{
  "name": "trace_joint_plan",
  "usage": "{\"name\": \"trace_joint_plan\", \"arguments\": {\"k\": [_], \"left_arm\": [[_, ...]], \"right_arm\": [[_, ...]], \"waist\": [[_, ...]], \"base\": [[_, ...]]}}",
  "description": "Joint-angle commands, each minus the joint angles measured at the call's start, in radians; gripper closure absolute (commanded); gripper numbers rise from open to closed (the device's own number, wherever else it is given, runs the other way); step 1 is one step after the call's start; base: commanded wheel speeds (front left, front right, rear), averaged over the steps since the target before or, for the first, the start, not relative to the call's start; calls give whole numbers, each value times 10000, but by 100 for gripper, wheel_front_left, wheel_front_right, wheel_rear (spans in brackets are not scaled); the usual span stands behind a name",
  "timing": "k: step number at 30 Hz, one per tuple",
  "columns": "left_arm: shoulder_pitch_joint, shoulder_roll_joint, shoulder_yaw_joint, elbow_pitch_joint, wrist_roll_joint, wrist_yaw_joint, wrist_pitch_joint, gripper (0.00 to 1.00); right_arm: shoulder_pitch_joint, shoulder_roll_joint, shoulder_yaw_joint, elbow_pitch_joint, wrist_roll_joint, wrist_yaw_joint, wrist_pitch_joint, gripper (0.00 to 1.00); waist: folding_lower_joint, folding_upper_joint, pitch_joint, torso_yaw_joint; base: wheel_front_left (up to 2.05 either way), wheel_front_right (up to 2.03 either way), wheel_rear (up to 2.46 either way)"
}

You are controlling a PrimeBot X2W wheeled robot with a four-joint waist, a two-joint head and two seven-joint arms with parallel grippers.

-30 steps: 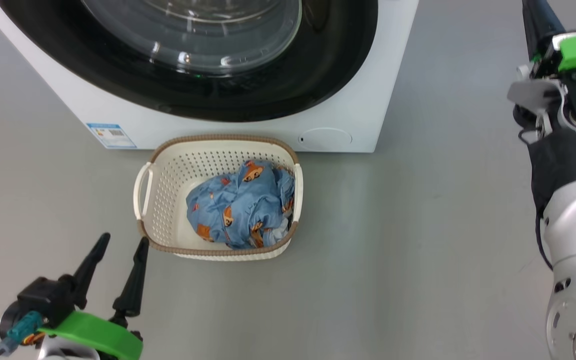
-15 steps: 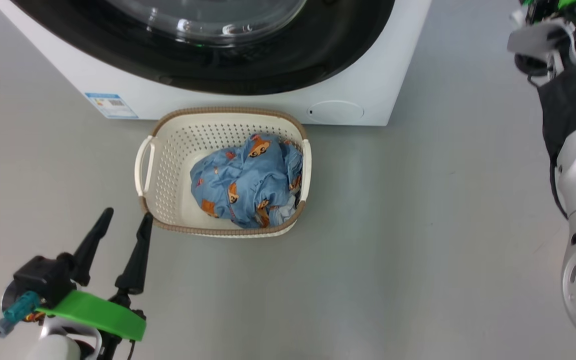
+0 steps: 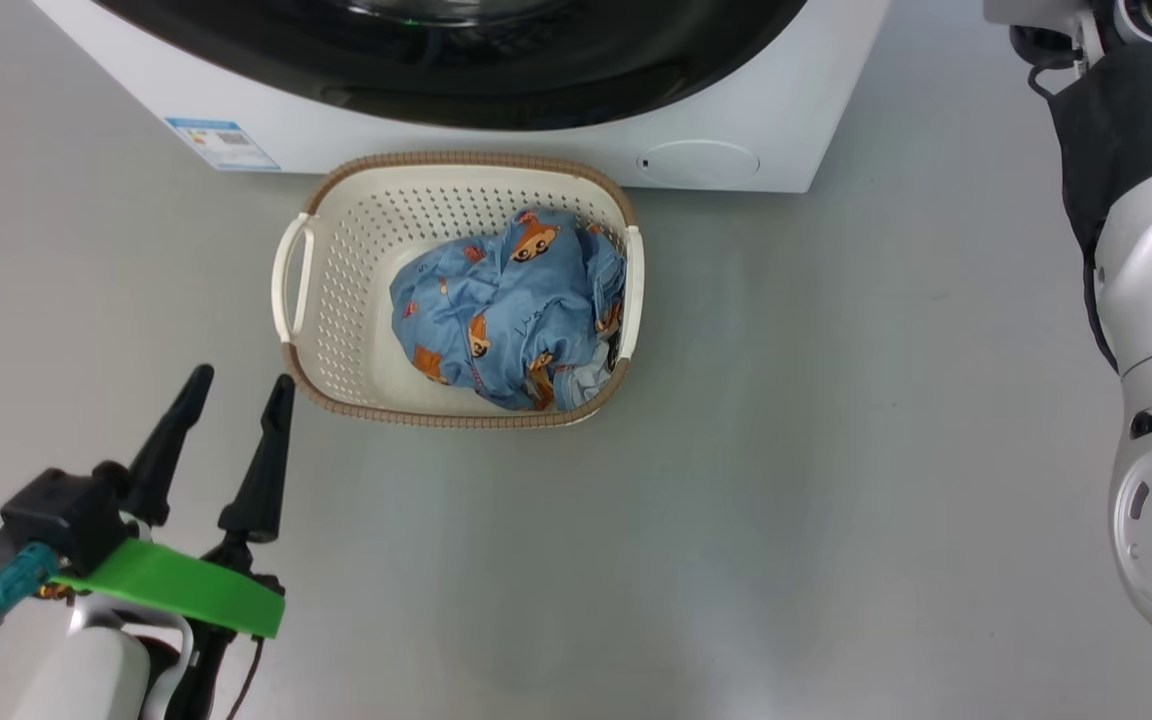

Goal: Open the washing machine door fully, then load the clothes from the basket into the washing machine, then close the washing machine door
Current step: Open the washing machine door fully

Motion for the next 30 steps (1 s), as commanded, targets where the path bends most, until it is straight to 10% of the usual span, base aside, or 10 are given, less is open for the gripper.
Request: {"name": "trace_joint_plan", "arguments": {"k": [1,30], "left_arm": [[-330,371,346,-229,-113,-27,-65,0],[-868,310,107,-365,-485,-27,-65,0]], "right_arm": [[-404,300,61,-201,-148,17,-59,100],[-1843,494,374,1306,-919,17,-561,100]], "waist": [[0,0,133,46],[0,0,1071,496]], "base": [[0,0,0],[0,0,0]]}}
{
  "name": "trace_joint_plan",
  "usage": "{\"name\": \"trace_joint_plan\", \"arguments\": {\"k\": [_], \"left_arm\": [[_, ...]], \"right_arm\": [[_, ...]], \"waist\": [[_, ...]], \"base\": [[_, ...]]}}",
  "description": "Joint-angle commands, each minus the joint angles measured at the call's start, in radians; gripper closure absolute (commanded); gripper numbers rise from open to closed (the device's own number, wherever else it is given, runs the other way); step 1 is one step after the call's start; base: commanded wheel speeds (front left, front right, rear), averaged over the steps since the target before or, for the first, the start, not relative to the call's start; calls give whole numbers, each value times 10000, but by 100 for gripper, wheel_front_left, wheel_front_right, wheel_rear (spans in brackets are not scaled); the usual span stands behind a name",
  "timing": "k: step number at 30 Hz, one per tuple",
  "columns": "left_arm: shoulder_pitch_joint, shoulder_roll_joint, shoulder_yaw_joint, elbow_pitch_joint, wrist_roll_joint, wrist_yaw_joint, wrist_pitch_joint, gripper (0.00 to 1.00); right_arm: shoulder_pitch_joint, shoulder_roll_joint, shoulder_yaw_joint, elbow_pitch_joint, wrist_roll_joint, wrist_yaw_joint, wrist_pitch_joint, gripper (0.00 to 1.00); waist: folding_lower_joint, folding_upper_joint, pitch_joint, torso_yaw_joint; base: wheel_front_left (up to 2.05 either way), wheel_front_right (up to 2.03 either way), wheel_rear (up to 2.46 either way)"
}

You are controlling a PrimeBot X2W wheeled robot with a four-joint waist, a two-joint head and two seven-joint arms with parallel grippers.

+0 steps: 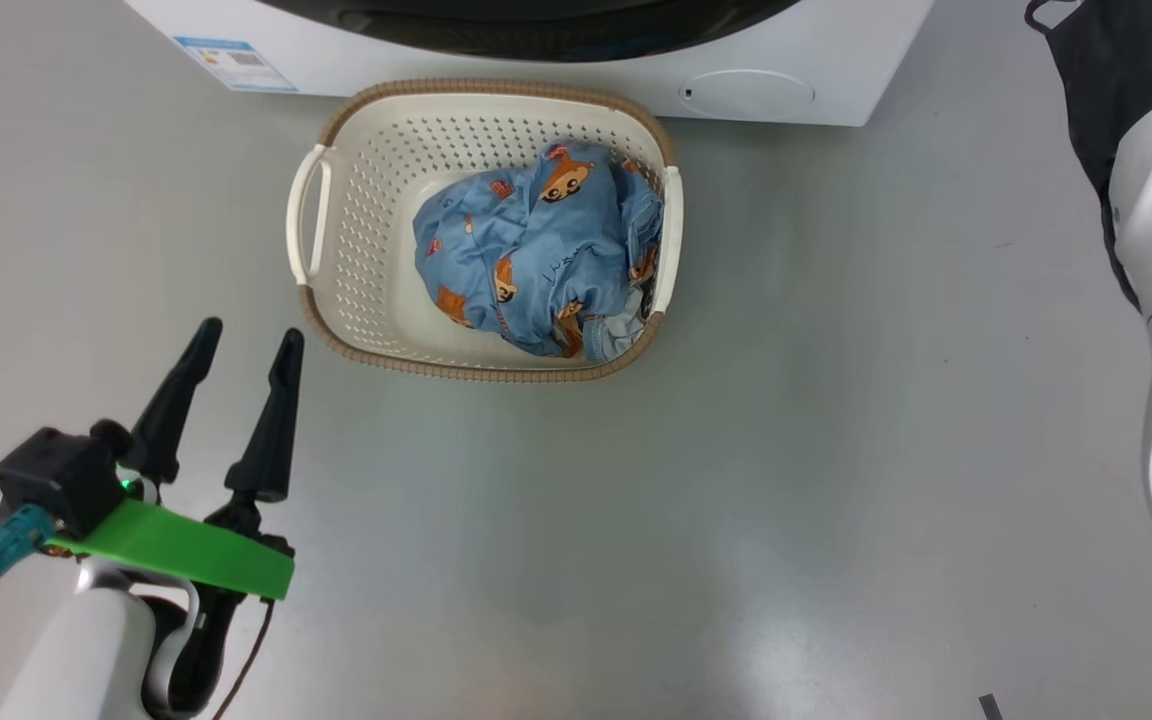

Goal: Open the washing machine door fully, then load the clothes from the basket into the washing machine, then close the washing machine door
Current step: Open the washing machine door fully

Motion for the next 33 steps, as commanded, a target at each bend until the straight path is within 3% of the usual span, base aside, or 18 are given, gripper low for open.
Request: {"name": "trace_joint_plan", "arguments": {"k": [1,16,33], "left_arm": [[-247,326,344,-266,-52,-27,-65,0],[-295,262,408,-322,-41,-27,-65,0],[-144,287,499,-437,12,-27,-65,0]], "right_arm": [[-432,377,159,-53,-157,17,-45,100],[-721,378,704,640,305,17,1058,100],[-542,378,817,842,1003,17,3228,100]], "waist": [[0,0,37,69],[0,0,-81,68],[0,0,-476,-18]], "base": [[0,0,0],[0,0,0],[0,0,0]]}}
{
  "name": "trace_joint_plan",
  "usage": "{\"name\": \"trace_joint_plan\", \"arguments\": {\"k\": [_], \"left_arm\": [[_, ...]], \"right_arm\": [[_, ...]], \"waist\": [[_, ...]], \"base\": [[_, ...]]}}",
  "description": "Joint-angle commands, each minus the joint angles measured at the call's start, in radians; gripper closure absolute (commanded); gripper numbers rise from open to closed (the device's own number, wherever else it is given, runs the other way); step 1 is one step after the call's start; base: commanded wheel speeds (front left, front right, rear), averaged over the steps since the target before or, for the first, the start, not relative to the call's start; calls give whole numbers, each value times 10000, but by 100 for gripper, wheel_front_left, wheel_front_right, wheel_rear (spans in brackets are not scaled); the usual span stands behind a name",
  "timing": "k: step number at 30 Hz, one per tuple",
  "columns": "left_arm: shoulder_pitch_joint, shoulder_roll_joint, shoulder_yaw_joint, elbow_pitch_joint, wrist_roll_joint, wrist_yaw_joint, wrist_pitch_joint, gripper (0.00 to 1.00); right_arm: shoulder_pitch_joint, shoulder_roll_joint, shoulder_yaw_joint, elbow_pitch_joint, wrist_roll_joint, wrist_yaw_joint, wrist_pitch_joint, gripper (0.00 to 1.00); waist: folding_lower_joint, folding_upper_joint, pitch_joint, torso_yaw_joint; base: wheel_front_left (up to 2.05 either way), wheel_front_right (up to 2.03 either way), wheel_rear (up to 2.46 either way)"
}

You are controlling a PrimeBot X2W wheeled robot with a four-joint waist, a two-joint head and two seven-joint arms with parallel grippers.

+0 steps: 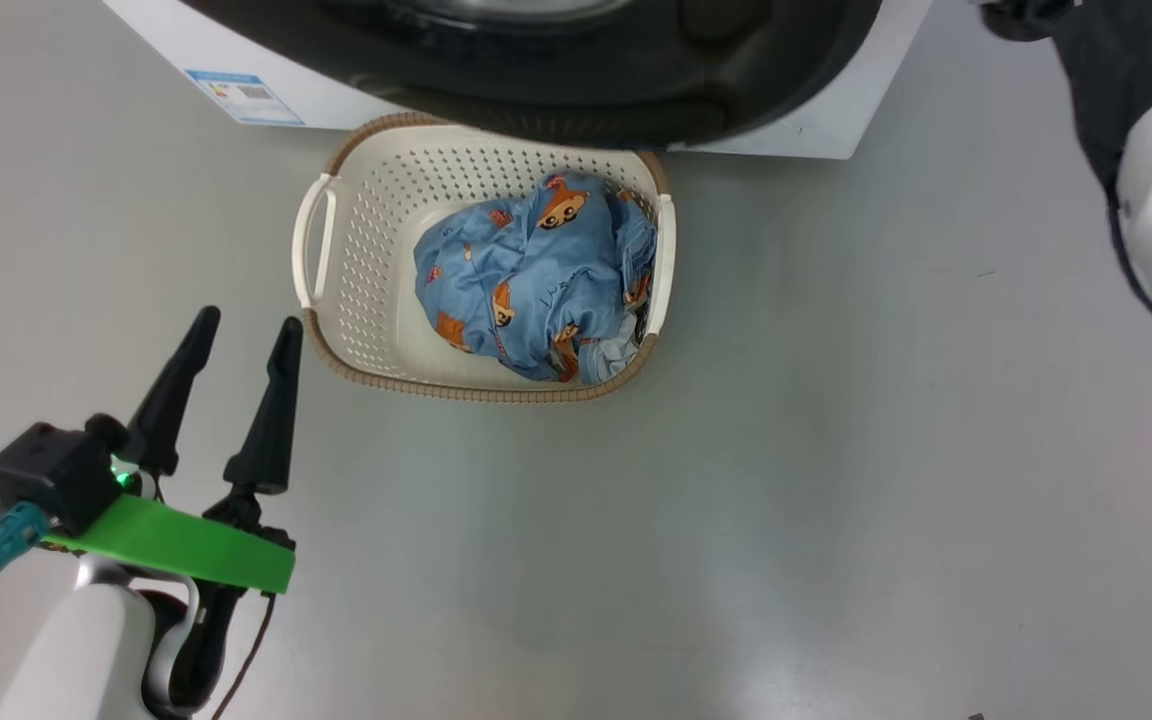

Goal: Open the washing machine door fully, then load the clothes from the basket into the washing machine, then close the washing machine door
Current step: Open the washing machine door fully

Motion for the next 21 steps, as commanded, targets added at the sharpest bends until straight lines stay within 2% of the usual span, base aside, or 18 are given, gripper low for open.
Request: {"name": "trace_joint_plan", "arguments": {"k": [1,11,21], "left_arm": [[-56,394,438,-246,19,-27,-63,0],[-5,382,420,-335,112,-27,-63,0],[170,382,485,-372,220,-27,-63,0]], "right_arm": [[-67,612,49,-188,133,75,200,100],[178,612,327,-106,382,75,1120,100],[1006,613,925,-123,867,75,2714,100]], "waist": [[0,0,-50,-27],[0,0,-263,-145],[0,0,-790,-279]], "base": [[0,0,0],[0,0,0],[0,0,0]]}}
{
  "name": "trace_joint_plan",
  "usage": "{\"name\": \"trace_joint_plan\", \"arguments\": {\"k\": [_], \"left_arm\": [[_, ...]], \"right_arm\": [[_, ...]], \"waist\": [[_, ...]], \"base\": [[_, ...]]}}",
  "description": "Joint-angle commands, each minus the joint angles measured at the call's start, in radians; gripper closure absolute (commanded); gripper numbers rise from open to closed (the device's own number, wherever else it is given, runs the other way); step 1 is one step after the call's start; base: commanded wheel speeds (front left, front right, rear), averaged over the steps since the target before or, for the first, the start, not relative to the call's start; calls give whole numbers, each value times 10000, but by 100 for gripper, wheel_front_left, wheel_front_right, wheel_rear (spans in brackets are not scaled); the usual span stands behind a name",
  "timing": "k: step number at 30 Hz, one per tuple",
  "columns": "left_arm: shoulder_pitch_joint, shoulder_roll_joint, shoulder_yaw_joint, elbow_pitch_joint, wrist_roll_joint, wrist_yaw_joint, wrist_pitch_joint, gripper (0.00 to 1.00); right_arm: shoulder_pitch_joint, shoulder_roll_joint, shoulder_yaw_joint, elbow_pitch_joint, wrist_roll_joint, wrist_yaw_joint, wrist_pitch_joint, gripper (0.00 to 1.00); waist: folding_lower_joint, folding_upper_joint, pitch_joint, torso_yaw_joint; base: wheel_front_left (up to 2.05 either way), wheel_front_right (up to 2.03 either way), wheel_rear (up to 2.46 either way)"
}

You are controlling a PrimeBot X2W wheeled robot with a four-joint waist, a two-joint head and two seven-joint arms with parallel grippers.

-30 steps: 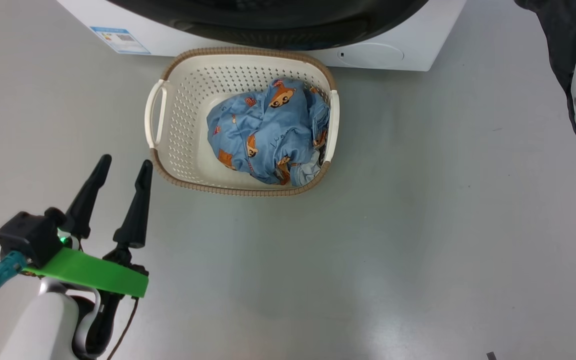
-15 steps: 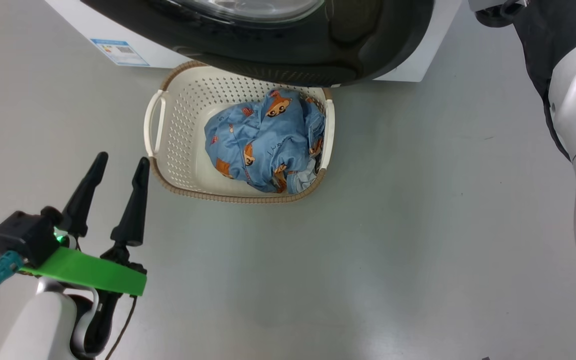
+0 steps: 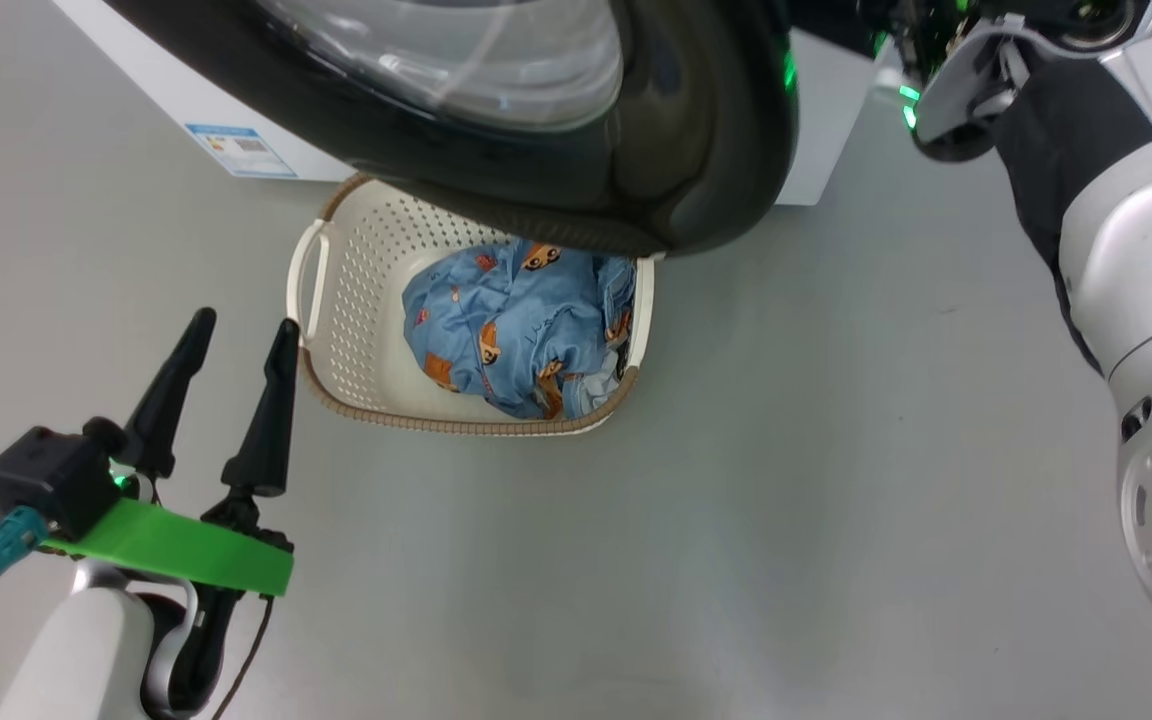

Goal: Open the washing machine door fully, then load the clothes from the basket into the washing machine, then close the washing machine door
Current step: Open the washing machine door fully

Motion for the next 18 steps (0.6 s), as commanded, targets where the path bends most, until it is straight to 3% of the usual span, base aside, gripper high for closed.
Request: {"name": "trace_joint_plan", "arguments": {"k": [1,9,18], "left_arm": [[101,366,433,-258,106,-27,-63,0],[206,390,468,-236,178,-27,-63,0],[374,368,502,-231,262,-27,-63,0]], "right_arm": [[156,381,185,-293,193,73,277,100],[1147,381,1347,-1348,1722,73,1643,100],[2860,381,3445,-3019,3607,73,2017,100]], "waist": [[0,0,-111,-37],[0,0,-420,-92],[0,0,-784,-105]], "base": [[0,0,0],[0,0,0],[0,0,0]]}}
